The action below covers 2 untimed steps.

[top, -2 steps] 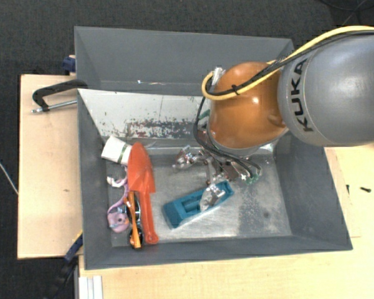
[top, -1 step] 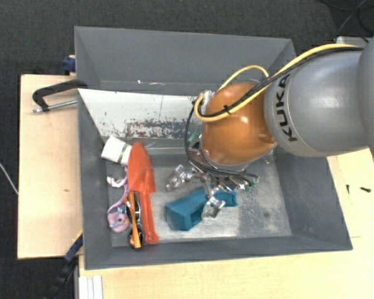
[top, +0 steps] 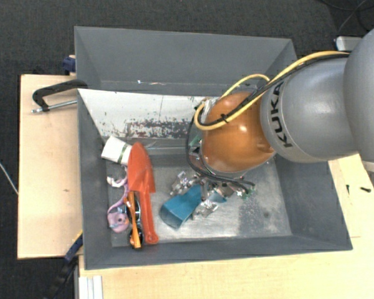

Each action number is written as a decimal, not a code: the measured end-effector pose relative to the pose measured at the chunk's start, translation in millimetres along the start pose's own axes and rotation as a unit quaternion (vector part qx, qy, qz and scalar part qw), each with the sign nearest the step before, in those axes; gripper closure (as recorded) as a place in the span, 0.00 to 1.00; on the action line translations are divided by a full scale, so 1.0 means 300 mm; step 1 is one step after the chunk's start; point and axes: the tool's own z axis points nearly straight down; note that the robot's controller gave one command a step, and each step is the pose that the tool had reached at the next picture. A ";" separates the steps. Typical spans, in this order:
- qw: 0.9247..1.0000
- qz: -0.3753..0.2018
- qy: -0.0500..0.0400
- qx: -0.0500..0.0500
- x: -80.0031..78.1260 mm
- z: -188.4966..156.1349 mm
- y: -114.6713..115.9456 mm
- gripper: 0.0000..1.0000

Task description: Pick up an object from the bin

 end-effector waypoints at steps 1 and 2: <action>1.000 0.000 0.000 0.000 0.000 0.000 0.000 1.00; 1.000 0.000 0.001 -0.001 0.006 -0.010 0.003 1.00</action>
Offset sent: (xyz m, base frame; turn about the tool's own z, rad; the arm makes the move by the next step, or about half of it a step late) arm -0.0002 0.0000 0.0964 0.0000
